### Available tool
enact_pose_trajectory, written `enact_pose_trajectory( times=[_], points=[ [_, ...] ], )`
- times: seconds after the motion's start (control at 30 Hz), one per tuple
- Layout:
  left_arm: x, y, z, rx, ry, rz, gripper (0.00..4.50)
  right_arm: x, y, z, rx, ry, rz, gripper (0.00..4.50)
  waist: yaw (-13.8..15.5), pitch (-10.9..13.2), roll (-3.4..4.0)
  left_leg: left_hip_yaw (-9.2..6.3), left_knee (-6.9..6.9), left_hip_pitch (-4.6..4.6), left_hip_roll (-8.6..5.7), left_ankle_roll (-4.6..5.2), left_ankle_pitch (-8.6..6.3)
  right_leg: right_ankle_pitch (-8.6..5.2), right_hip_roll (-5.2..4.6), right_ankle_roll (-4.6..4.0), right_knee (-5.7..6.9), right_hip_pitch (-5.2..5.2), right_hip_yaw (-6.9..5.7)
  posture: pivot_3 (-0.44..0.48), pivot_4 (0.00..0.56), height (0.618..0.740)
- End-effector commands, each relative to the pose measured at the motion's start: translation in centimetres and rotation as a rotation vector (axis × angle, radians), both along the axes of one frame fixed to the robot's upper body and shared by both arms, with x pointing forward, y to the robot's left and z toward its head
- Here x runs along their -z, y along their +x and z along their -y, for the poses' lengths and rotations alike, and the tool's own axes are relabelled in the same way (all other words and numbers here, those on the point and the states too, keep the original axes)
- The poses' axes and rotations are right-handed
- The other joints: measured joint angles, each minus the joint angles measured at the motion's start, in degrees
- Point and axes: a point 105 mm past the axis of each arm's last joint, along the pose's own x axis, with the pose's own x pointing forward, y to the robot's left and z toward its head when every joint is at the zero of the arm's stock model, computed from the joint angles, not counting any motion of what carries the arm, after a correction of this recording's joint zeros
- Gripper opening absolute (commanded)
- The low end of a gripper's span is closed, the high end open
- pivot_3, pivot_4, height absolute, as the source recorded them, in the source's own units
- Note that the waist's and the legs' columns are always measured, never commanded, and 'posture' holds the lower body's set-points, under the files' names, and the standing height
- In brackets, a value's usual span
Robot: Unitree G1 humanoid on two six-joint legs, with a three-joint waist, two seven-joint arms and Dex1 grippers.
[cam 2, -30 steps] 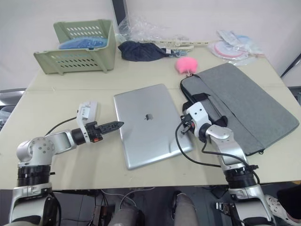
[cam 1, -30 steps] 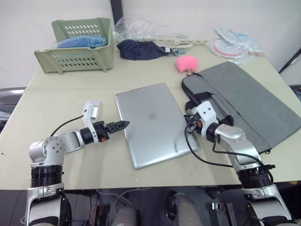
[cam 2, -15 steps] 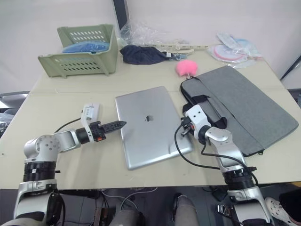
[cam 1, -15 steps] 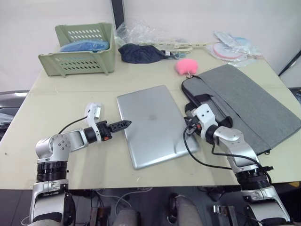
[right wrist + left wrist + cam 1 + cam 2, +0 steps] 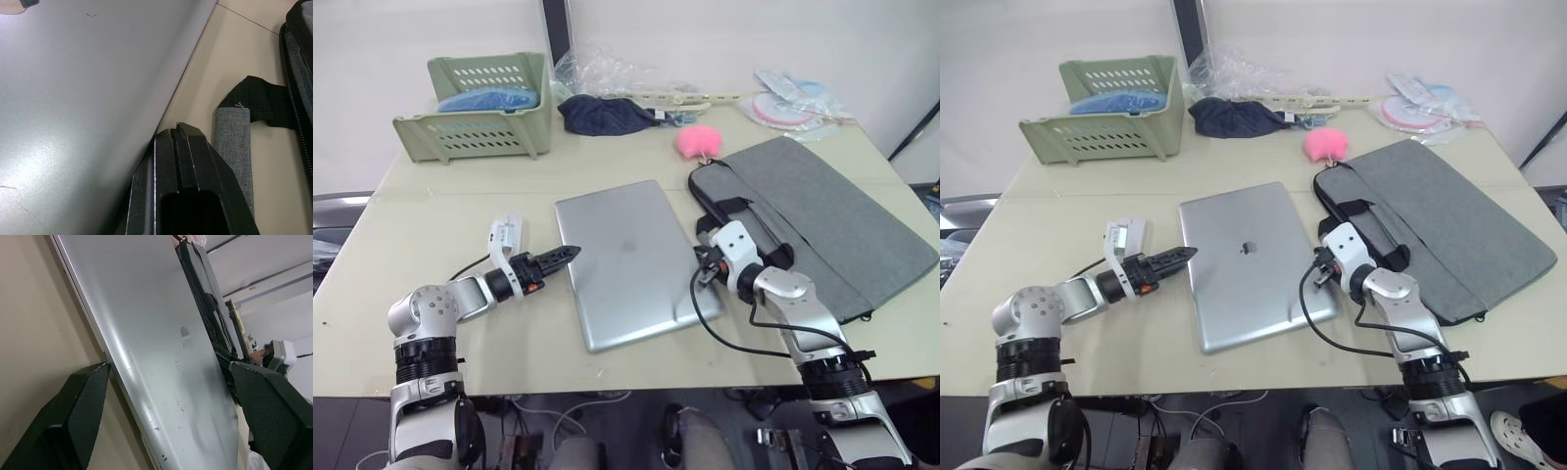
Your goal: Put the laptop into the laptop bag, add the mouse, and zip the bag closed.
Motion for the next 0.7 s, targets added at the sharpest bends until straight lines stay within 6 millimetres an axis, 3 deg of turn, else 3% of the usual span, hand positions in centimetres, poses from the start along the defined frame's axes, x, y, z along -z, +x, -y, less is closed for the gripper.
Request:
enact_pose_trajectory(
  times=[0.03, 0.2, 0.43, 0.7],
  points=[
    [1.4, -1.6, 2.8, 0.148, -0.048, -0.097, 4.22, 2.2, -2.4, -4.4, -0.2, 0.021, -0.095, 0.07, -0.2, 0.0, 0.0, 0.0, -0.05, 0.0, 0.0, 0.0, 0.0, 0.0, 0.0, 0.0, -0.02, 0.0, 0.0, 0.0, 0.15, 0.74],
    [1.4, -2.4, 3.7, 0.221, -0.046, -0.113, 4.22, 2.2, -2.7, -4.7, -0.213, 0.024, -0.097, 0.07, -0.6, 0.0, 0.0, -0.01, -0.17, 0.01, 0.0, 0.0, 0.0, -0.01, 0.01, 0.0, -0.12, -0.01, -0.04, 0.0, 0.15, 0.74],
    [3.0, -3.6, 4.4, 0.288, -0.01, -0.163, 4.22, 2.5, -3.6, -5.8, -0.271, 0.014, -0.105, 0.07, -1.15, -0.02, 0.01, 0.0, -0.39, 0.06, -0.01, 0.0, 0.0, -0.01, 0.03, 0.0, -0.23, -0.01, -0.03, 0.0, 0.15, 0.74],
    [3.3, -3.5, 4.8, 0.307, -0.006, -0.165, 4.22, 2.6, -3.7, -5.7, -0.277, -0.005, -0.098, 0.07, -1.11, -0.07, 0.07, 0.12, -0.51, 0.15, 0.11, -0.04, -0.02, -0.04, 0.12, -0.02, -0.29, -0.01, -0.02, 0.0, 0.15, 0.74]
  ],
)
